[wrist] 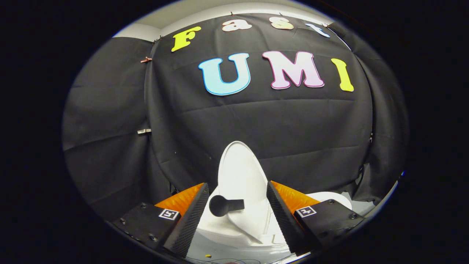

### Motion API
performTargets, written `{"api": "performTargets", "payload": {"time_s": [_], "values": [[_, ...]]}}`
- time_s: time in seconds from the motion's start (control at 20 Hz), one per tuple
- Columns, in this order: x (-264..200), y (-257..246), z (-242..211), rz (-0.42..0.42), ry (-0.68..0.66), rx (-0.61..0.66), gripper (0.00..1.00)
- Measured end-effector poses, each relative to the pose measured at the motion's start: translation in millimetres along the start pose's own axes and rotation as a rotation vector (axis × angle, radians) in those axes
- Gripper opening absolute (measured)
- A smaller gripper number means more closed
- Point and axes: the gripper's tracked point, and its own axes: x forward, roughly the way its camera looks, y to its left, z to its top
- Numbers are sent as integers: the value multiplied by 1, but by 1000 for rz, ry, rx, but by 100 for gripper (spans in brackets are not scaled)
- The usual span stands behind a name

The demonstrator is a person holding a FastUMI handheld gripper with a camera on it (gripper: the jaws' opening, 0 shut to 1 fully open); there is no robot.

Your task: Open the toilet lid.

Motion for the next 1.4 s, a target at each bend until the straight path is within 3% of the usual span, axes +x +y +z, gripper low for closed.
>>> {"api": "performTargets", "payload": {"time_s": [0.35, 0.95, 1.4], "values": [[9, -91, 19, -38, -62, -25, 99], [23, -292, -6, -199, -76, -26, 99], [16, -376, -29, -254, -169, -92, 99]]}}
